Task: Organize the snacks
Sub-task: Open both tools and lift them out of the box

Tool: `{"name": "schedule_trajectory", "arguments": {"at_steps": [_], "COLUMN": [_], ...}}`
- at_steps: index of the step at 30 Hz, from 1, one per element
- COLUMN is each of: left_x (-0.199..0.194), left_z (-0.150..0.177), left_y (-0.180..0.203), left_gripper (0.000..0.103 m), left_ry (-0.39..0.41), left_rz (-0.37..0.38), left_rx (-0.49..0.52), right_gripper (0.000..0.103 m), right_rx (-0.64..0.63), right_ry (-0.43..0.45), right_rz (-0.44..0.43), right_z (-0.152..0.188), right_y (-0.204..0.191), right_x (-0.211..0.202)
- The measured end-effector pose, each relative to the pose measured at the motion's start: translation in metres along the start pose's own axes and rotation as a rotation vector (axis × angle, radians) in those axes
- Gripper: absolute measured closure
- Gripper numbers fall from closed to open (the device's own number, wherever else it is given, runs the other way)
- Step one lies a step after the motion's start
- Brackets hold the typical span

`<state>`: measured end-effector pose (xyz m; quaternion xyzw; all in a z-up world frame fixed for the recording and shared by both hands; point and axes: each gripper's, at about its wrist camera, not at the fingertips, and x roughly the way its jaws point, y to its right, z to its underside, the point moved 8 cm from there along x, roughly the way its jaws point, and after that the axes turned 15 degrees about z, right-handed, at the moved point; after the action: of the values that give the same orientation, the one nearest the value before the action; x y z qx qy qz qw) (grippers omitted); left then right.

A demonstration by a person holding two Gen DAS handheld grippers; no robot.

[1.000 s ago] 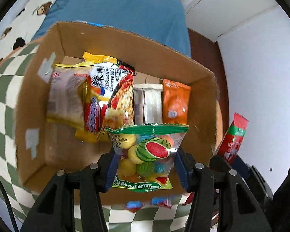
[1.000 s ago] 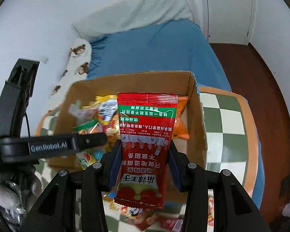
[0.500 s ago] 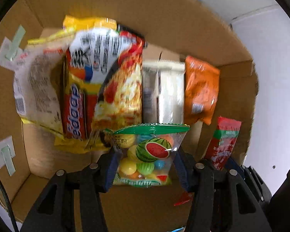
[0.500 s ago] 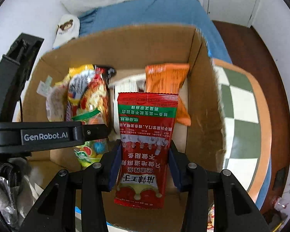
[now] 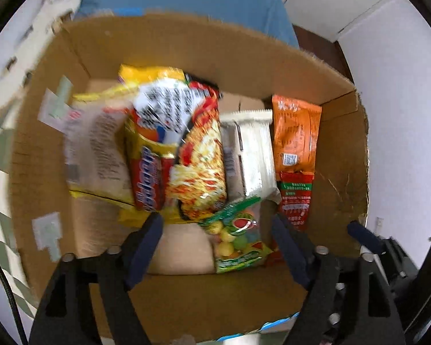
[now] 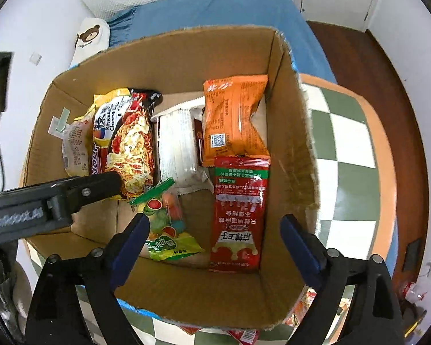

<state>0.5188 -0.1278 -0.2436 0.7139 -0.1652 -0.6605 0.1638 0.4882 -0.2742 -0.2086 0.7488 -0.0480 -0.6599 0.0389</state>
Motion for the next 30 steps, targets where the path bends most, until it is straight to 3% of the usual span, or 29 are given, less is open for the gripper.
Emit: {"name": "schedule_trajectory", "arguments": {"at_steps": [1,3,9,14,30], "left_x": [-0.006,-0.021,-0.063,-0.091,-0.154], "left_z": [0.001,0.007,0.017,0.028,0.094], "left_y": [-0.001,-0.001,-0.006,-0.003,0.021], "left_gripper": [0.012,0.008,0.008,0.008,0.008], "left_ry": [0.020,0.070,0.208,0.319,0.485], "left_rz": [-0.015,-0.053,-0.097,-0.142,-0.205], "left_rx": [0.017,0.061,0.103,0.144,0.211], "right_gripper": [0.007,0.007,0.004,0.004,0.004], "right_rx": [0.004,0.007,0.042,0.061,0.074], "right_ry": [0.016,0.043,0.131,0.185,0.371], "right_rz": [0.005,0.019,0.045,0.018,0.002], "right_z": [0.001,0.002,0.009,0.021,0.069], "right_y": [0.001,0.003,0.014,0.018,0.026], "right_x": [-0.005,-0.014,-0.045,-0.072,-0.151]}}
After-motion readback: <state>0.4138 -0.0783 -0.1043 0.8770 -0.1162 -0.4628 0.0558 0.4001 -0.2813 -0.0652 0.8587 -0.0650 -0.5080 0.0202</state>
